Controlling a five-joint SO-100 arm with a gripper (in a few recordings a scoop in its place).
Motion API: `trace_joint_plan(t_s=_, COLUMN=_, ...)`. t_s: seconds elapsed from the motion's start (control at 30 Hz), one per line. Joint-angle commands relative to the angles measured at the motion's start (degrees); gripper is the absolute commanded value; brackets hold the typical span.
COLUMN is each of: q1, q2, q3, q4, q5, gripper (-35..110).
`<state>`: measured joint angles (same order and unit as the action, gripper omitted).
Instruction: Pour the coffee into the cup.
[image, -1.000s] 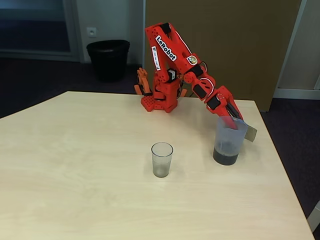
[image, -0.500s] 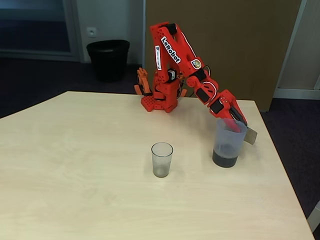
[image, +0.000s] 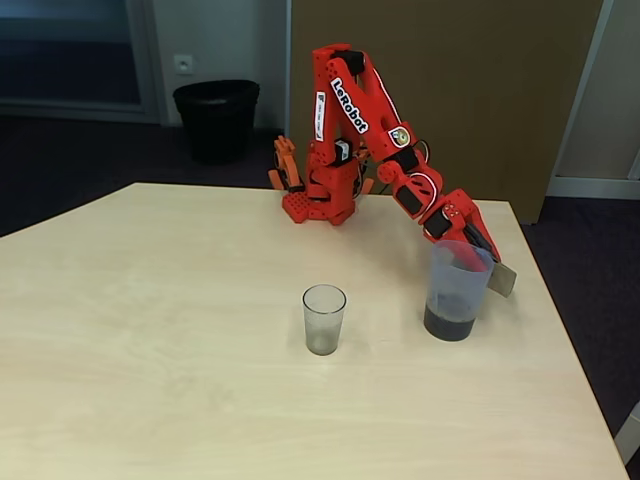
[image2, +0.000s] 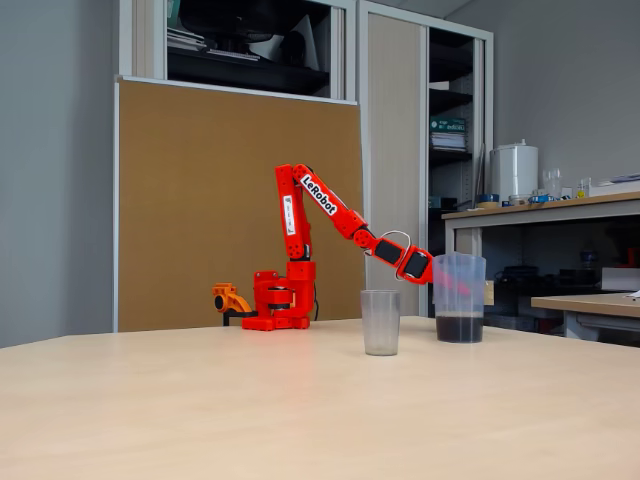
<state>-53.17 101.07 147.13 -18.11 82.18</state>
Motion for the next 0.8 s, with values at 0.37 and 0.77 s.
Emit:
trace_joint_plan(t_s=0.37, q1=1.49, q2=0.18, q3=-1.67, q4=-3.25, q5=-1.93, gripper=0)
trace_joint_plan(t_s=0.77, q1=7.91, q2=7.82, q3=-4.04, q4=11.60, q5=-5.10, gripper=0)
